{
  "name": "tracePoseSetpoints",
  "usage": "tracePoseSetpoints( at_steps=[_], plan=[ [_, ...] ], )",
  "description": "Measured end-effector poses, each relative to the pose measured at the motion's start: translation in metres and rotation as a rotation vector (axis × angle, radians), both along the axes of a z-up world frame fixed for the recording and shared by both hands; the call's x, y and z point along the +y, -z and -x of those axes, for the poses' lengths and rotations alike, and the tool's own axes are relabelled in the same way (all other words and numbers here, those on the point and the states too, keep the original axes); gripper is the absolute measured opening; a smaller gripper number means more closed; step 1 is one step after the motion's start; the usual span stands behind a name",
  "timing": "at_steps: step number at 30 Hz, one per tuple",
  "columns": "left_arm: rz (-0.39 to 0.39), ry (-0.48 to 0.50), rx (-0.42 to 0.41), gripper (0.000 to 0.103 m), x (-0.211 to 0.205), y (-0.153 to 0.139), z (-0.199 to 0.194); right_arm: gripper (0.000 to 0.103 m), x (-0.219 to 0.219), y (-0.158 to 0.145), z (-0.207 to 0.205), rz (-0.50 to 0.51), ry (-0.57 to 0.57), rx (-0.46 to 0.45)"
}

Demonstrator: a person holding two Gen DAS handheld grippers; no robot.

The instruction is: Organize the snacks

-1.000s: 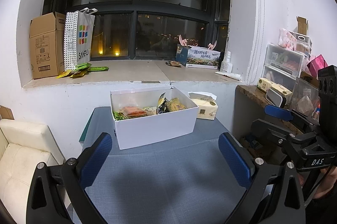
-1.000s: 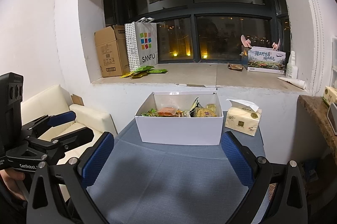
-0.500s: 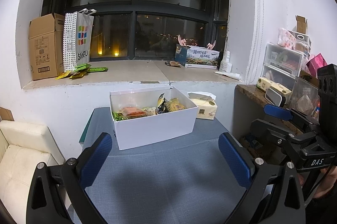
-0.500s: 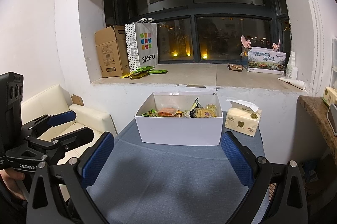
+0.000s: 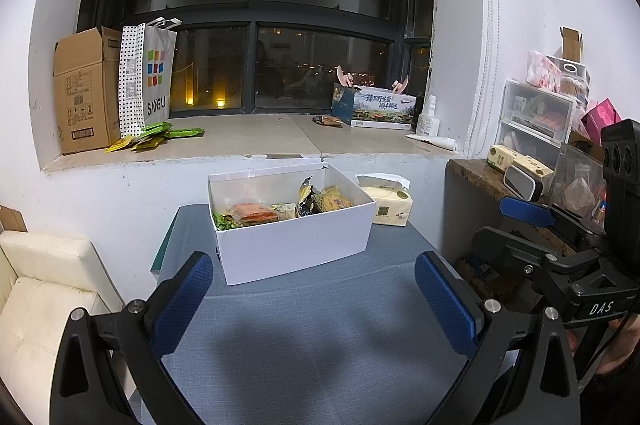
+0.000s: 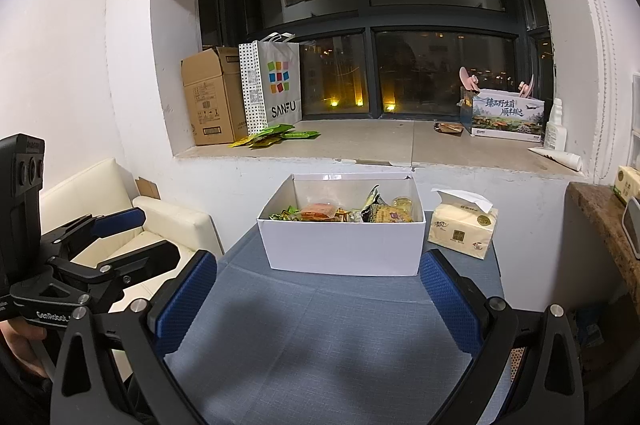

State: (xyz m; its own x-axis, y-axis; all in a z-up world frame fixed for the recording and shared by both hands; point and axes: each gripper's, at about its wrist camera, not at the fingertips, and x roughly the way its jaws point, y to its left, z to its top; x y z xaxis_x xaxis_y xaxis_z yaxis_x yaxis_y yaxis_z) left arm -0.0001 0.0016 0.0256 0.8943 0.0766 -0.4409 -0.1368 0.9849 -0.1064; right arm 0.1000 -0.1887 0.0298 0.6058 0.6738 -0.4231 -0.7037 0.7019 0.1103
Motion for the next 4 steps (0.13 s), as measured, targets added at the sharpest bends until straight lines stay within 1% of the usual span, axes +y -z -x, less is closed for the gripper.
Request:
tracePoseSetpoints(
  at_steps=[4],
  plan=[
    [0.009, 0.023, 0.000, 0.103, 0.0004, 0.0007, 0.0003, 0.103, 0.0011, -0.0001, 0.0002, 0.002, 0.001, -0.001]
  ],
)
